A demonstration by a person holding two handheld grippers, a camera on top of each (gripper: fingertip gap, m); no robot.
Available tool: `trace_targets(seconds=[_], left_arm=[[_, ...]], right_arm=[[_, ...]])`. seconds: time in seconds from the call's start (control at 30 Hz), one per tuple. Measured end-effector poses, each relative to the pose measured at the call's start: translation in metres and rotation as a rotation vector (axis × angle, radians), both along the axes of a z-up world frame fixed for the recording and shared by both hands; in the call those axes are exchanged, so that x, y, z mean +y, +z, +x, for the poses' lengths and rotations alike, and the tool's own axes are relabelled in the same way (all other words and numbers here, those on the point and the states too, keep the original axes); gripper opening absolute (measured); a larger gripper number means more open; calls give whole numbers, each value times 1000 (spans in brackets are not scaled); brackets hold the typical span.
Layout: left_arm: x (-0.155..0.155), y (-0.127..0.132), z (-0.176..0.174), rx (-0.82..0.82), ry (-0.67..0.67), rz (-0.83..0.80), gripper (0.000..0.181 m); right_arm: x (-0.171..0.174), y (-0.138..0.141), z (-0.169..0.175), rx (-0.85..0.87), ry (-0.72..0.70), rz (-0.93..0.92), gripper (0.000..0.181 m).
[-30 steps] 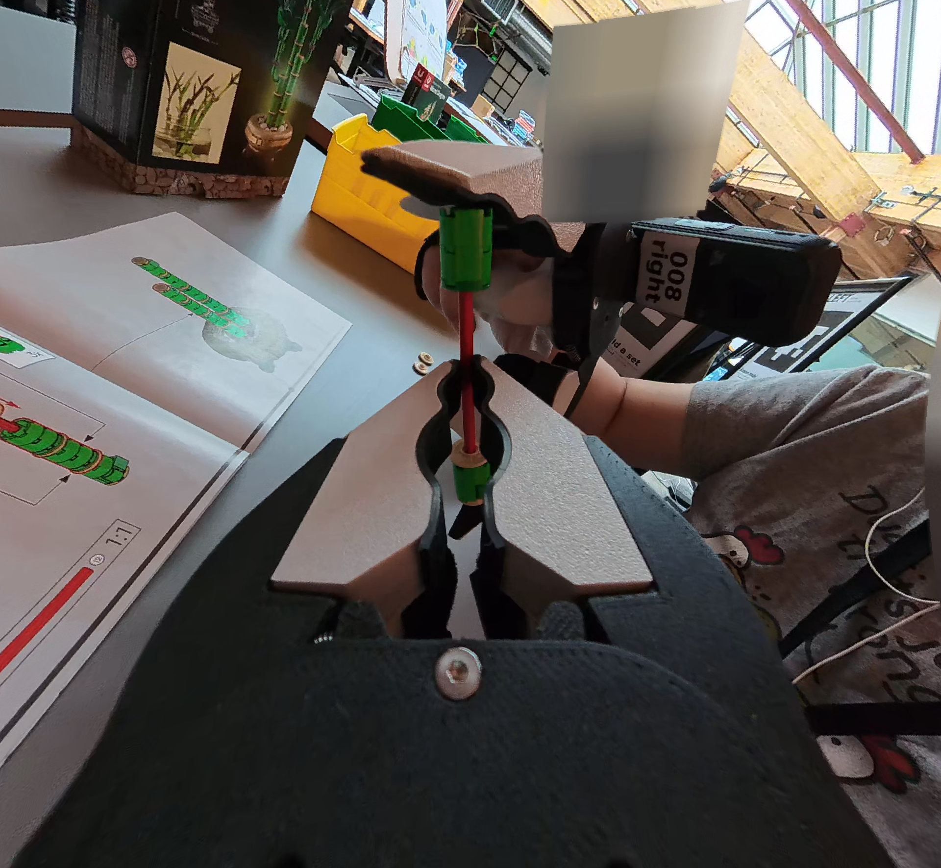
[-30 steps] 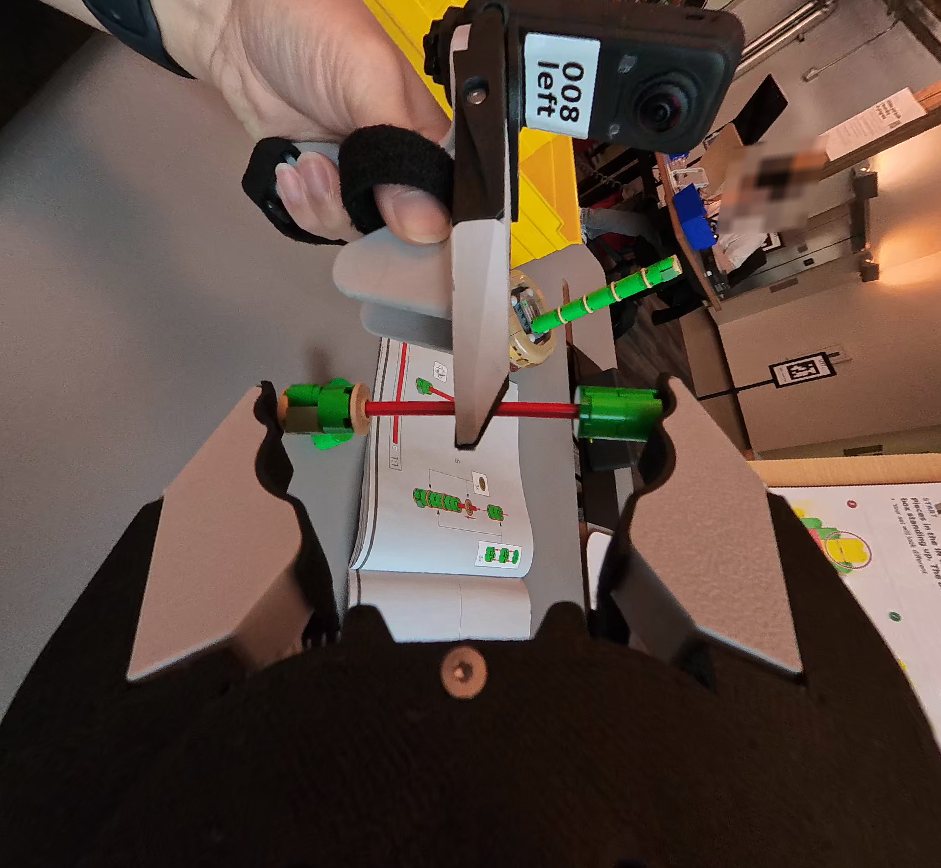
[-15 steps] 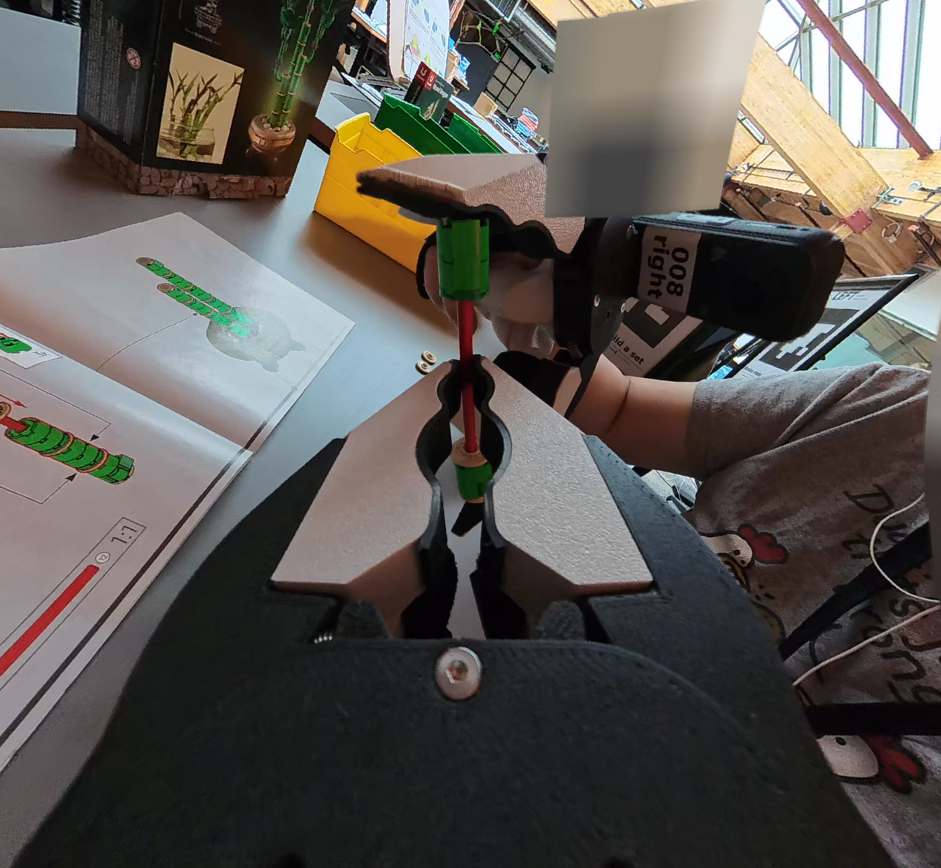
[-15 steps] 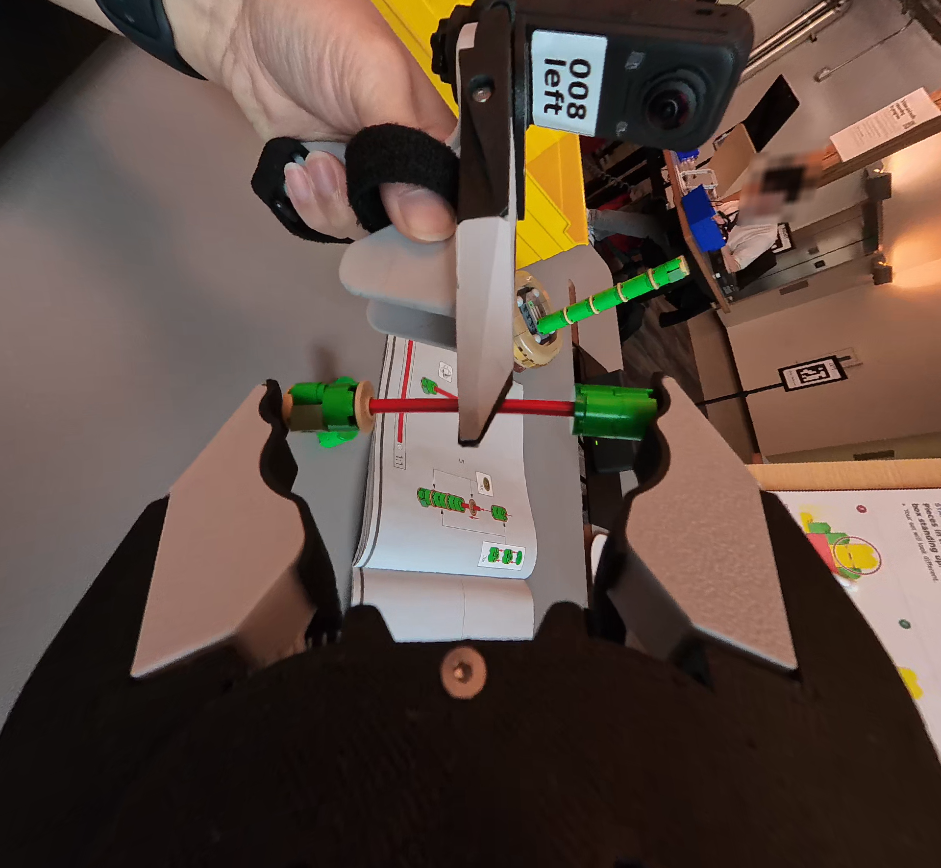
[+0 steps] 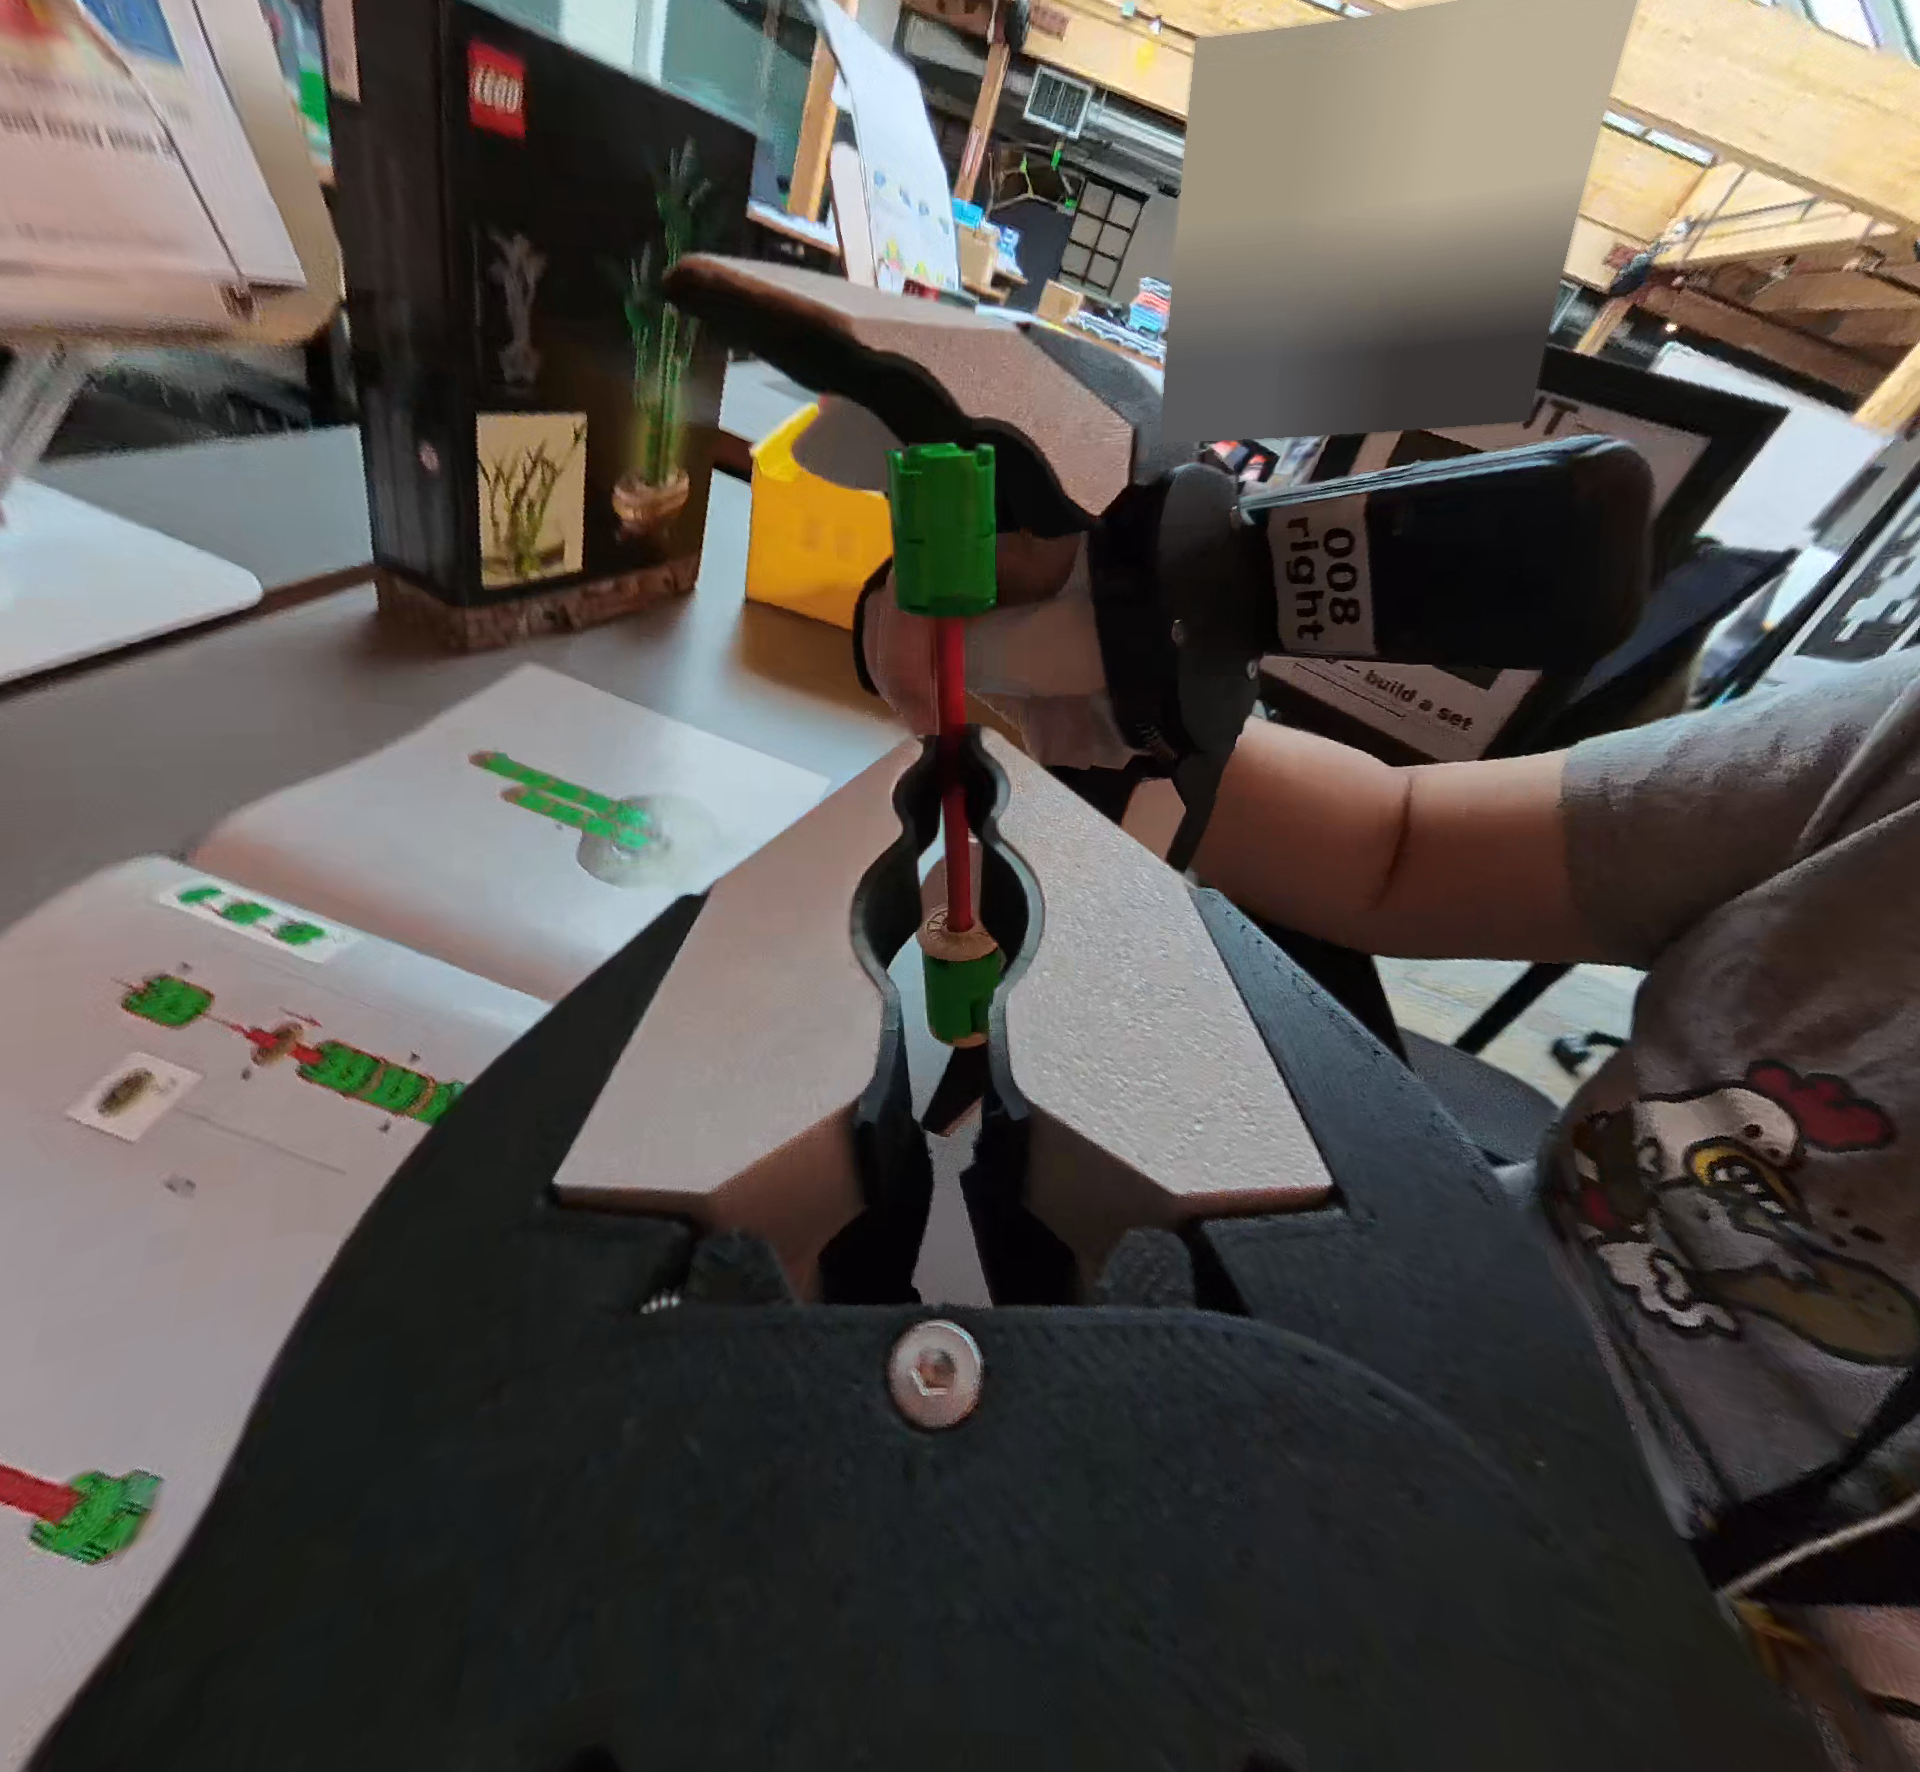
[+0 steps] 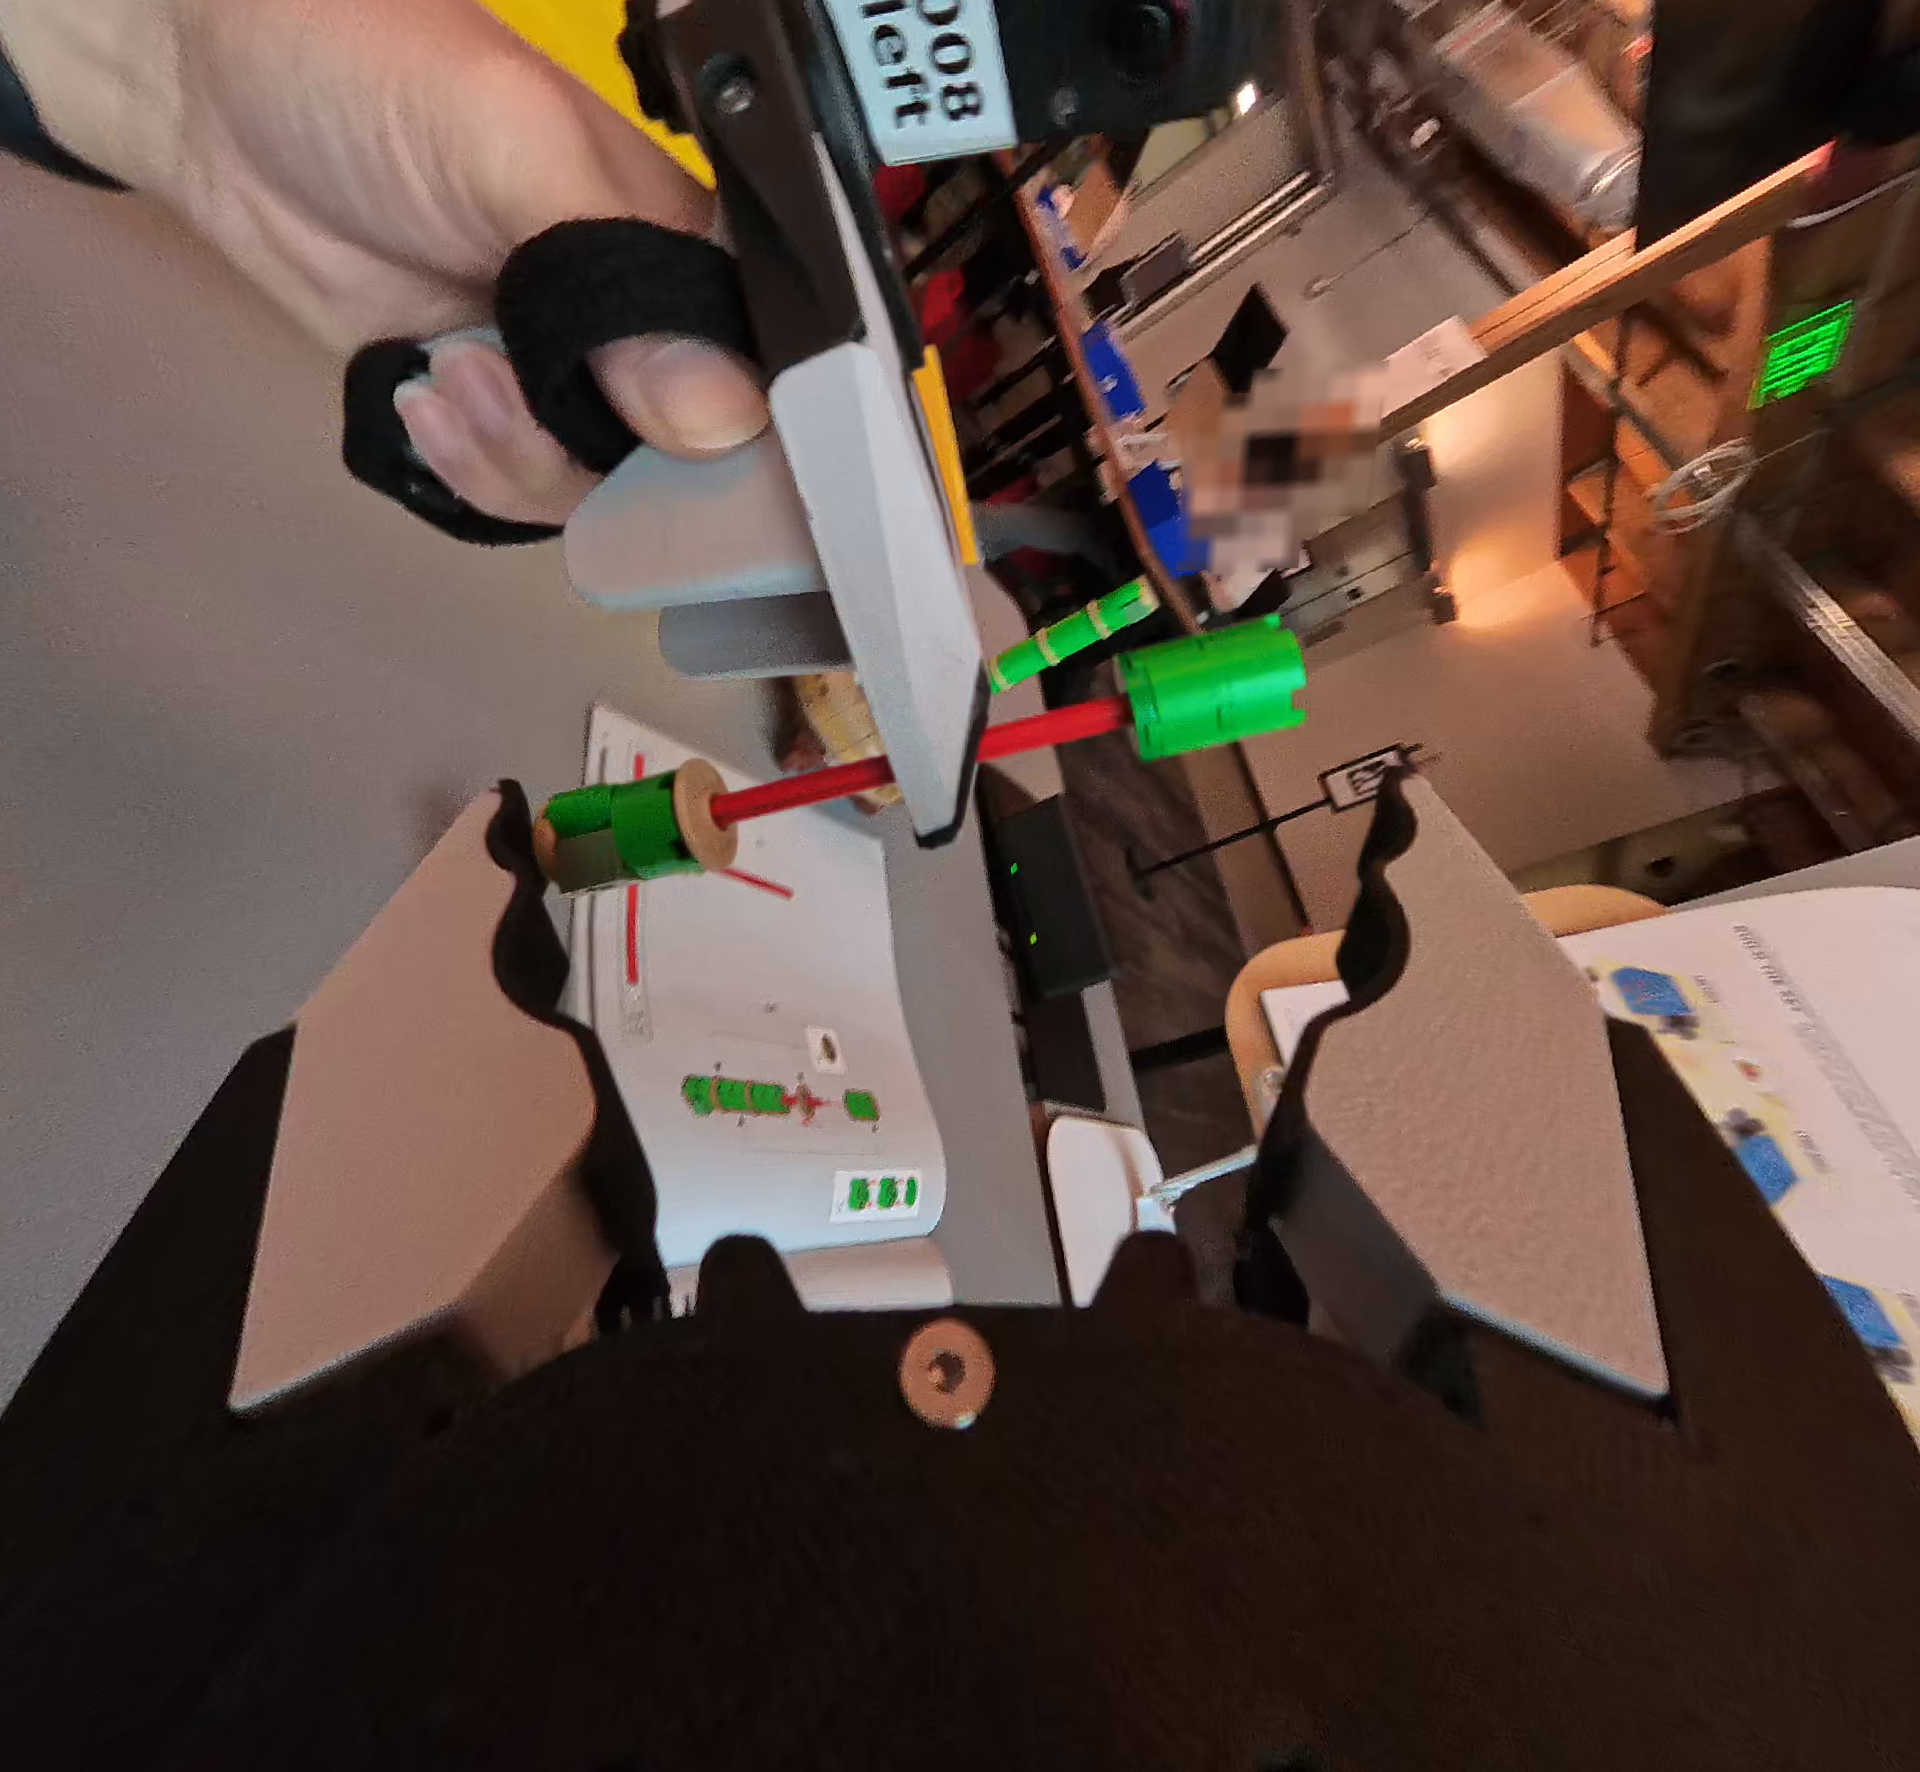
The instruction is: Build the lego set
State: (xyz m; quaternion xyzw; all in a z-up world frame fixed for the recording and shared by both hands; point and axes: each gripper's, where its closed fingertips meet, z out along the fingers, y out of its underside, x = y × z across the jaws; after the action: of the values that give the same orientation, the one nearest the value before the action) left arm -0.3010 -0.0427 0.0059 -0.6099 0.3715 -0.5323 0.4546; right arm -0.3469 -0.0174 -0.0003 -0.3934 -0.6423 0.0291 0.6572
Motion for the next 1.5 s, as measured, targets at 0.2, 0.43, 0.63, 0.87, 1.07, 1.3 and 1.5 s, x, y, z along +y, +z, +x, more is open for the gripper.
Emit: trace_targets(seconds=[0.2,0.43,0.63,0.87,1.07,1.3,1.5], left_arm=[[-12,21,-1,63,134,467,2],[-32,25,7,126,181,817,2],[-45,27,11,110,158,924,1],[-13,29,-4,-15,116,412,1],[11,0,-11,-168,-95,-332,2],[6,-21,5,-62,-92,-373,2],[8,-30,7,-37,-82,-417,2]], right_arm=[[-9,11,2,78,76,-94,147],[-15,16,4,109,125,-122,136],[-19,17,3,98,129,-85,132],[-18,21,5,69,95,-33,150],[-10,-5,-6,-99,-9,-10,152],[3,-35,-5,-208,-76,-92,150],[3,-46,-4,-223,-62,-176,148]])
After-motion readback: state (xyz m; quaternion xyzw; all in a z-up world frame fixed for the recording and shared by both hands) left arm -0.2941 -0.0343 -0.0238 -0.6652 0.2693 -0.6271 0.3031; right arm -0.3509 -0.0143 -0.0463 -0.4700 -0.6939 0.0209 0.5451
